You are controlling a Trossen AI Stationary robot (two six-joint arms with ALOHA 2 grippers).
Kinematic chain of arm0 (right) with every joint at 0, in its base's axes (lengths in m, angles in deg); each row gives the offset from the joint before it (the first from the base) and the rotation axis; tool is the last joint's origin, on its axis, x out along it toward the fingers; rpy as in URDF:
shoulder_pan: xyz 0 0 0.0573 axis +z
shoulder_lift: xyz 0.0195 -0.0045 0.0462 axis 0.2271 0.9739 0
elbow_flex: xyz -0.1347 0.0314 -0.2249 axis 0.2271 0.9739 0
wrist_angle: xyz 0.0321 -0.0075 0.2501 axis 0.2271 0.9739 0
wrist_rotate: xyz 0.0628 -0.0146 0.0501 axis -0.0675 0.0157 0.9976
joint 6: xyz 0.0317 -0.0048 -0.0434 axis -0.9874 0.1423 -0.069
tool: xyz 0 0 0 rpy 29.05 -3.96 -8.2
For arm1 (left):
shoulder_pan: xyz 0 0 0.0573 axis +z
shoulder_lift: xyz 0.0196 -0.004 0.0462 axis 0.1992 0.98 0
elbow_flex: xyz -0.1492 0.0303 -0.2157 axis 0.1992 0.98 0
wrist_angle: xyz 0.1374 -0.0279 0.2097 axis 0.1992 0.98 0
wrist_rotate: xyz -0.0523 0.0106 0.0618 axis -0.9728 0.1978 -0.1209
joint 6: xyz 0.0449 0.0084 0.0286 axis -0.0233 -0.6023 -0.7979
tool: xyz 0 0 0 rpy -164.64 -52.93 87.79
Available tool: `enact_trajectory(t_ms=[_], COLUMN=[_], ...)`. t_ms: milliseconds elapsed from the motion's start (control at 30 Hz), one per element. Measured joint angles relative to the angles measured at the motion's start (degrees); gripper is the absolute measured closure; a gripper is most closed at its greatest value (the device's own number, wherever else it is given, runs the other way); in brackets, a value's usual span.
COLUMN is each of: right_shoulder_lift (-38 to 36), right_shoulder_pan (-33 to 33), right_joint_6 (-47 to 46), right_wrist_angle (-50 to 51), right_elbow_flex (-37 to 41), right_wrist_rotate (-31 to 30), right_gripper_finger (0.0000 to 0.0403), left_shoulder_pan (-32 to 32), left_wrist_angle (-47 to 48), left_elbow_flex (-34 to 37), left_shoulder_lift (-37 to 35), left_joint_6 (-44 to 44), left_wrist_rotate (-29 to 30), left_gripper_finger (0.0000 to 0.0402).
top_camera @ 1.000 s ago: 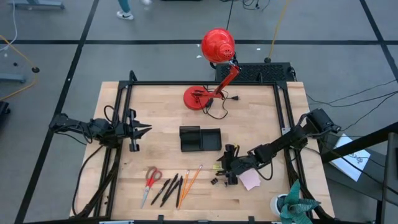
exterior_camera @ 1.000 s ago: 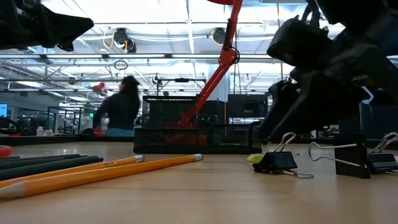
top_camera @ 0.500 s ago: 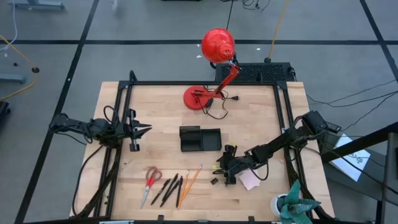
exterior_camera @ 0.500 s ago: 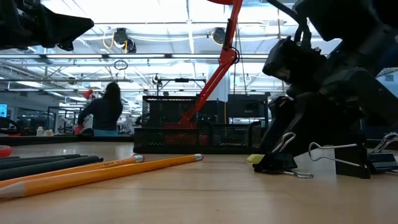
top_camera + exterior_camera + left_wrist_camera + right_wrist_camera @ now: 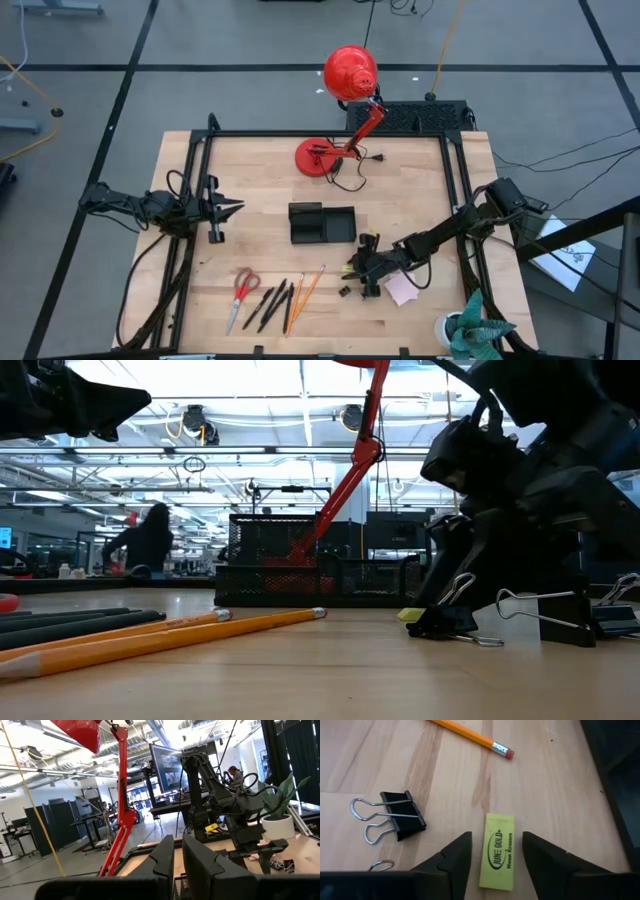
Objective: Pick and place office supplies into organizer
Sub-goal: Put the eraser into the desk organizer
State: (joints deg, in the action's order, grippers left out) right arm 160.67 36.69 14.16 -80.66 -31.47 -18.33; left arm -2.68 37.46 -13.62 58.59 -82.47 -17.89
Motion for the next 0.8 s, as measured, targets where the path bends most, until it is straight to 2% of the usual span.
enact_trajectory(t_ms=[400, 800], right_shoulder_lift=[0.2, -2.5], right_shoulder_pan=[-0.3, -0.5], right_joint_6=[4.0, 4.5], right_wrist_angle=[-4.6, -5.8], right_elbow_flex=[0.2, 0.2], right_wrist_rotate=[0.6, 0.0], right_gripper_finger=[0.0334, 0.0333], left_shoulder_pan=[0.0, 0.0], left_wrist_angle=[0.0, 0.0], left_elbow_flex=[0.0, 0.0], left_shoulder_lift=[0.0, 0.0], left_joint_6=[0.0, 0.0], left_wrist_rotate=[0.0, 0.0], left_gripper_finger=[0.0355, 0.0355])
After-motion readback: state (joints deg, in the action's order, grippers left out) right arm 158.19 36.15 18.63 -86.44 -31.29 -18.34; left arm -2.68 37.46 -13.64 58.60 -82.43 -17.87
